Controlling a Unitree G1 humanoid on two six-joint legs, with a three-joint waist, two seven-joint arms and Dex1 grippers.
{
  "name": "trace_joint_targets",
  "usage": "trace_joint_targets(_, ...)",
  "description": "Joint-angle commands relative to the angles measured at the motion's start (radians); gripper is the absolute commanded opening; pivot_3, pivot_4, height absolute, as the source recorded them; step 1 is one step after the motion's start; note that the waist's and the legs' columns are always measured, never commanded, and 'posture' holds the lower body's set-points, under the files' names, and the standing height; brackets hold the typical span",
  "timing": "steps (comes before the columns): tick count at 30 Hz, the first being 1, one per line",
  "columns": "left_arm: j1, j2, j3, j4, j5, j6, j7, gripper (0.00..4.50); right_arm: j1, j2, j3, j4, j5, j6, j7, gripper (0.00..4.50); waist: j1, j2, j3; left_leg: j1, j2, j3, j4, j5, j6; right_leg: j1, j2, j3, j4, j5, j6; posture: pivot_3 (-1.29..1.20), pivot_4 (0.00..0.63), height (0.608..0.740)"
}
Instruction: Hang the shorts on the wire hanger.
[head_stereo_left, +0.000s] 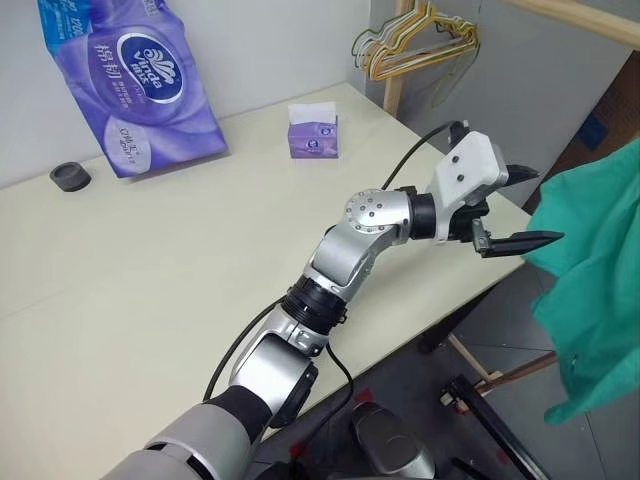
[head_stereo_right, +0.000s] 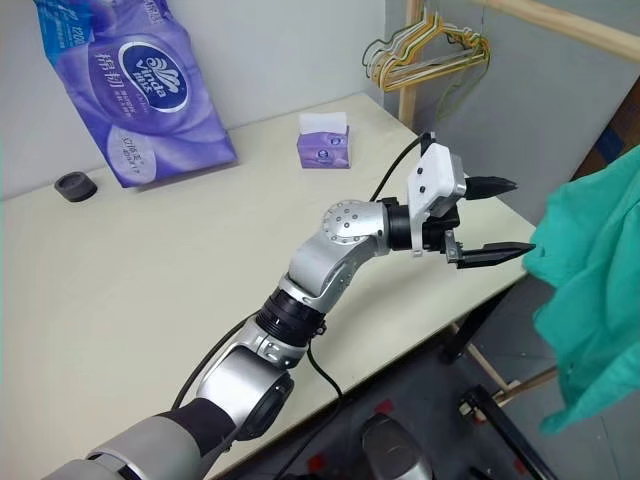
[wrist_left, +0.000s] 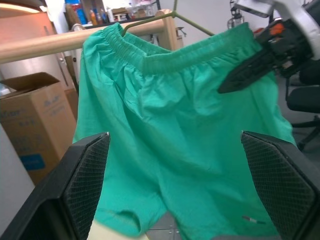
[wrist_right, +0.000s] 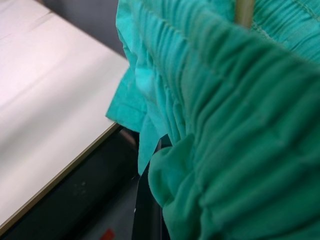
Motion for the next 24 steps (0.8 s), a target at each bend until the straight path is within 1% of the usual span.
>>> trace_joint_targets(1, -0.027, -0.016, 0.007, -0.034, 0.004, -0.034, 0.015, 4.39, -0.097, -0.044, 0.055, 0.112, -0.093, -0.038, -0.013, 0.00, 0.007, 0.000, 0.000, 0.000, 0.000, 0.002, 0.001, -0.001, 0.001, 0.000, 0.000, 0.002, 0.000, 0.000, 0.001, -0.55, 0.143, 0.740)
trace_joint_targets(8, -0.055, -0.035, 0.008, -0.002, 0.015, -0.070, 0.030, 4.39, -0.341, -0.134, 0.263, 0.415, -0.322, -0.015, 0.097, 0.00, 0.028, 0.002, -0.001, -0.001, -0.006, 0.010, 0.002, -0.004, 0.008, 0.000, -0.002, 0.017, -0.002, 0.000, 0.012, -0.54, 0.133, 0.740)
trace_joint_targets(11, -0.058, -0.037, 0.004, -0.003, 0.017, -0.077, 0.031, 4.39, -0.462, -0.143, 0.340, 0.507, -0.384, 0.003, 0.112, 0.00, 0.028, 0.002, -0.001, -0.001, -0.006, 0.012, 0.002, -0.005, 0.009, -0.001, -0.002, 0.021, -0.002, 0.000, 0.013, -0.52, 0.132, 0.740)
trace_joint_targets(12, -0.058, -0.035, 0.004, -0.001, 0.018, -0.080, 0.031, 4.39, -0.493, -0.137, 0.354, 0.509, -0.392, 0.019, 0.113, 0.00, 0.029, 0.003, -0.002, -0.001, -0.006, 0.012, 0.002, -0.005, 0.009, -0.001, -0.002, 0.022, -0.002, 0.000, 0.013, -0.52, 0.131, 0.740)
trace_joint_targets(14, -0.058, -0.031, 0.003, -0.001, 0.021, -0.082, 0.032, 4.39, -0.560, -0.101, 0.394, 0.477, -0.345, 0.060, 0.085, 0.00, 0.030, 0.003, -0.002, 0.000, -0.006, 0.012, 0.002, -0.005, 0.009, -0.001, -0.002, 0.022, -0.001, 0.000, 0.013, -0.51, 0.131, 0.740)
trace_joint_targets(17, -0.059, -0.027, 0.003, 0.004, 0.025, -0.086, 0.032, 4.39, -0.621, -0.059, 0.430, 0.440, -0.317, 0.112, 0.056, 0.00, 0.027, 0.003, -0.002, 0.000, -0.005, 0.012, 0.003, -0.005, 0.009, -0.001, -0.001, 0.023, 0.001, 0.000, 0.014, -0.51, 0.129, 0.740)
trace_joint_targets(24, -0.058, -0.024, -0.007, 0.004, 0.035, -0.095, 0.016, 4.39, -0.671, -0.024, 0.467, 0.439, -0.324, 0.216, 0.048, 0.00, 0.029, 0.004, -0.002, 0.000, -0.006, 0.013, 0.004, -0.005, 0.009, 0.000, -0.001, 0.024, 0.000, 0.002, 0.017, -0.50, 0.127, 0.740)
